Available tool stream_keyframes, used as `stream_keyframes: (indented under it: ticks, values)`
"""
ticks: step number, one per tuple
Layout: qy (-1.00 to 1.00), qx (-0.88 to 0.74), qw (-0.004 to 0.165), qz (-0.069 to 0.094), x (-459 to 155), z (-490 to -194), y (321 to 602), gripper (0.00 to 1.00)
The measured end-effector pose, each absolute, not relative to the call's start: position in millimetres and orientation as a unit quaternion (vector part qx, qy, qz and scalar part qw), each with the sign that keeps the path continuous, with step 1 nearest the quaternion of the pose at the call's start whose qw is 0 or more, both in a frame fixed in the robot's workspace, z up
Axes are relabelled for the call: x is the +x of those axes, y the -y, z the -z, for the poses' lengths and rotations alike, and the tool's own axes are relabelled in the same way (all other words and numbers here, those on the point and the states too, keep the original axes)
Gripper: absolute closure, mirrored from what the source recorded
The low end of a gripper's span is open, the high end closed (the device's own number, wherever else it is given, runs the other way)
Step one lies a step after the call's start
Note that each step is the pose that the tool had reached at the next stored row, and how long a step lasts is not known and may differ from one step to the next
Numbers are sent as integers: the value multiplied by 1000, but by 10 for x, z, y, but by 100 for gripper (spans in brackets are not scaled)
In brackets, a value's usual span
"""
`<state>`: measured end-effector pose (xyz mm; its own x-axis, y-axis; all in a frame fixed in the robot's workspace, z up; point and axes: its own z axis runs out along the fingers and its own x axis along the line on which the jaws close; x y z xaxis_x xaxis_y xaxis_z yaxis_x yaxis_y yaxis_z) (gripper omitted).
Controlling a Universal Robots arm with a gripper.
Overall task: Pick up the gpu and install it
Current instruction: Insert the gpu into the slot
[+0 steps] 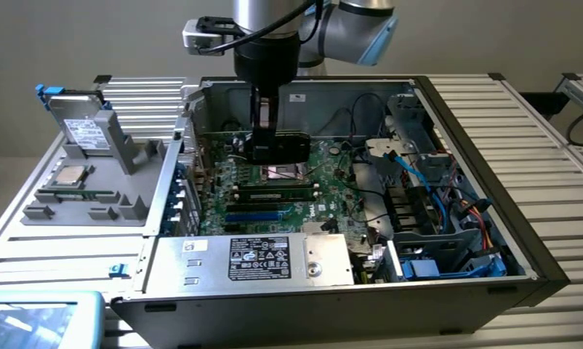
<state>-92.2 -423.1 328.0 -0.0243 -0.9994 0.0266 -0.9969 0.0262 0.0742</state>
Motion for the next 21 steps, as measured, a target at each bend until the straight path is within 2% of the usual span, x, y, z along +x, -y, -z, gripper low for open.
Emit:
stream_keyframes:
  ticks: [3, 21]
  values:
    - [715, 697, 42, 24, -927, -3246, 4295, 71]
    - [715, 697, 43, 25, -929, -2902, 4485, 71]
